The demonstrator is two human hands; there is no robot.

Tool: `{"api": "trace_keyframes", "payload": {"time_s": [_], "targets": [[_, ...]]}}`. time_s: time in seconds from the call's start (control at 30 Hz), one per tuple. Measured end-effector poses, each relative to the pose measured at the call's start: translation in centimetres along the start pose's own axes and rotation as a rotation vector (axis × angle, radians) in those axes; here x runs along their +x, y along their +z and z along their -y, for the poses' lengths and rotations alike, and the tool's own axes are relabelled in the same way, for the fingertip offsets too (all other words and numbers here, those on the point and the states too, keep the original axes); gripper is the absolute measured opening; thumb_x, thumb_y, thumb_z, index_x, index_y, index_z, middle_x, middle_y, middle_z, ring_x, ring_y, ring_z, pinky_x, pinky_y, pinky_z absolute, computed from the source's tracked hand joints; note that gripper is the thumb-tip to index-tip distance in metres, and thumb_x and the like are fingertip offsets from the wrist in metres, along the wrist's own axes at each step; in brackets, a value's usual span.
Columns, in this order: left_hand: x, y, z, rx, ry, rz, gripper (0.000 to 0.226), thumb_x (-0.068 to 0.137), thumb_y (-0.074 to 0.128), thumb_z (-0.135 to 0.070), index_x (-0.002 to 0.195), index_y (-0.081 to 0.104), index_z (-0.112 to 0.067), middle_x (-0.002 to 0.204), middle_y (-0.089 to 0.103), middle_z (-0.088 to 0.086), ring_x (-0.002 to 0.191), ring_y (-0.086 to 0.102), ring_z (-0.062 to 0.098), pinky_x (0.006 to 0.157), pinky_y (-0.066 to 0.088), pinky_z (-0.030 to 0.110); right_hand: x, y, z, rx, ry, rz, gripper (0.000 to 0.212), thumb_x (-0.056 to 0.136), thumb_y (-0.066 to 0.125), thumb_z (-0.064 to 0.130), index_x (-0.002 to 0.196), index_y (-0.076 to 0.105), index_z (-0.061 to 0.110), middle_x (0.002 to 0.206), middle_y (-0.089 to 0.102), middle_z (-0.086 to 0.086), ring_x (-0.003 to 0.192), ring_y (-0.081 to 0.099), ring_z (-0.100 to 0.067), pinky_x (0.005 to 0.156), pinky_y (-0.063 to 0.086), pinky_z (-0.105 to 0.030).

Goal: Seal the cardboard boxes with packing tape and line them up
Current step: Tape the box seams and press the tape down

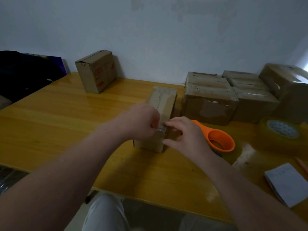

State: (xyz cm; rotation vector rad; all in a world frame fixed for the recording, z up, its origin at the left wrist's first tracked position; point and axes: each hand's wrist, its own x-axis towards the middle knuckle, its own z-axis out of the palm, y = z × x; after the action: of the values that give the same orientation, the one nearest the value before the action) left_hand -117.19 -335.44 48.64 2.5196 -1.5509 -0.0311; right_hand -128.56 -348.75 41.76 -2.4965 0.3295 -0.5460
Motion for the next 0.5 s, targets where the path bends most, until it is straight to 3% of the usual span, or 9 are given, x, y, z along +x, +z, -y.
{"api": "trace_keyframes", "payload": {"time_s": [0.17,0.37,0.5], "targets": [[0.3,-0.8,-0.3,-0.021,0.005,0.058,0.011,0.081,0.064,-0.018,0.089,0.072,-0.020,0.091,0.067,-0.004,0.090,0.059,0.012,0.080,0.052,0.029,0.2,0.9,-0.1,0.002,-0.023,-0.071,0.050,0.075,0.080,0.029,0.121,0.063,0.026,0.115,0.043,0.018,0.104,0.048,-0.003,0.084,0.053,-0.026],[0.6,-0.5,0.3,-0.087,-0.003,0.052,0.006,0.079,0.066,-0.022,0.084,0.069,-0.020,0.087,0.066,-0.005,0.086,0.060,0.012,0.080,0.054,0.035,0.4,1.9,-0.1,-0.025,-0.114,-0.123,0.031,0.076,0.078,0.026,0.104,0.067,0.021,0.117,0.050,0.009,0.103,0.051,-0.006,0.078,0.054,-0.027],[0.2,0.0,1.6,-0.350,0.002,0.031,0.010,0.076,0.066,-0.018,0.085,0.066,-0.021,0.088,0.069,-0.006,0.085,0.065,0.009,0.082,0.055,0.037,0.5,2.3,-0.3,0.010,-0.168,-0.162,0.025,0.075,0.078,0.022,0.097,0.068,0.017,0.110,0.055,0.008,0.099,0.055,-0.011,0.075,0.055,-0.033]]}}
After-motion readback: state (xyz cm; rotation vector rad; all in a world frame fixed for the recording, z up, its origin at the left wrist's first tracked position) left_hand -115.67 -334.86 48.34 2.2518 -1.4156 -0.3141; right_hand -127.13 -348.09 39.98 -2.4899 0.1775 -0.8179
